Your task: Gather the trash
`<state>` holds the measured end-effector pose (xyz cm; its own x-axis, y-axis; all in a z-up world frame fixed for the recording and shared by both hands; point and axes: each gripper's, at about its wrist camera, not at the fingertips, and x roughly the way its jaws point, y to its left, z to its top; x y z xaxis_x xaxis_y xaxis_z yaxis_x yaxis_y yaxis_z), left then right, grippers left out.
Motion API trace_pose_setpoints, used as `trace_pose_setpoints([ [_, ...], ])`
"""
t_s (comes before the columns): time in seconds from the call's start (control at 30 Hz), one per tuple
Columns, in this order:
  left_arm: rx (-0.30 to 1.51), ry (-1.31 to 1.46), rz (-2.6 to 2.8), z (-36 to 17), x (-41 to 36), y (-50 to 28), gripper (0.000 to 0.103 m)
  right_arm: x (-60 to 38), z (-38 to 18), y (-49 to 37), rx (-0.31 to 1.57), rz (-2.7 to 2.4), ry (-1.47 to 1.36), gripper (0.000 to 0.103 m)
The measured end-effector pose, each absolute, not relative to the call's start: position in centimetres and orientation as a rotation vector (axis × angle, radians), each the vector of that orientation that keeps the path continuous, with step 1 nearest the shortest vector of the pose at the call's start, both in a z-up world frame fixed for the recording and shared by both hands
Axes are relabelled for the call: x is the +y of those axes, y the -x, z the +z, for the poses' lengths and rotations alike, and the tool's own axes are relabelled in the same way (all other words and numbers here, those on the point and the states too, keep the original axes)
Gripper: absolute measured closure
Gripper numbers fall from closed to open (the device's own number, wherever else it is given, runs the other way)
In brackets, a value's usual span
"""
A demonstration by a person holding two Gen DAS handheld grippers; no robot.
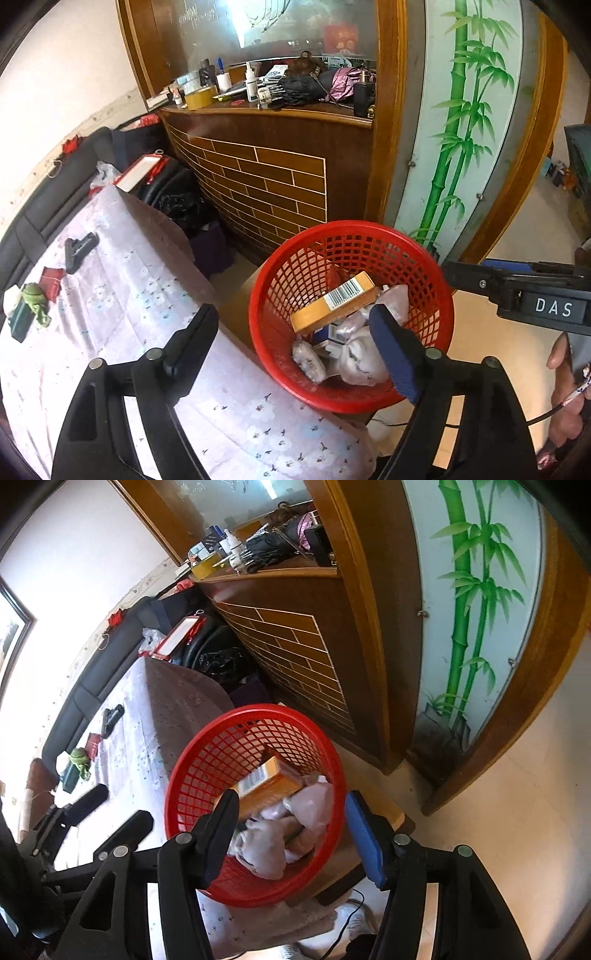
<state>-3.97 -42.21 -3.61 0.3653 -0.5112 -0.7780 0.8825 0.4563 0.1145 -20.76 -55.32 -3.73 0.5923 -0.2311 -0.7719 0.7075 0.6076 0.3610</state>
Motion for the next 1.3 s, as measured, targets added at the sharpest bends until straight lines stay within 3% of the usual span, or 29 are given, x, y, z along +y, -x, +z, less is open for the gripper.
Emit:
trace_pose_setpoints([
  [0.3,0.703,-0.609,-0.993,-3.5,-36.6,4.9,0.014,-50.5,-3.8,22.9,0.74,-0.697,-0.71,0.03],
  [0.77,0.632,-0.609,-1.002,-1.9,-27.1,5.3,0.011,-38.8,-1.9,24.5,0.735,-0.806,-0.608,0.026],
  [1.3,0.562,-0.625,-0.965,-0.1,-23.5,6.6,0.01,-32.7,0.5,25.7,0.684,-0.863,-0.496,0.021],
])
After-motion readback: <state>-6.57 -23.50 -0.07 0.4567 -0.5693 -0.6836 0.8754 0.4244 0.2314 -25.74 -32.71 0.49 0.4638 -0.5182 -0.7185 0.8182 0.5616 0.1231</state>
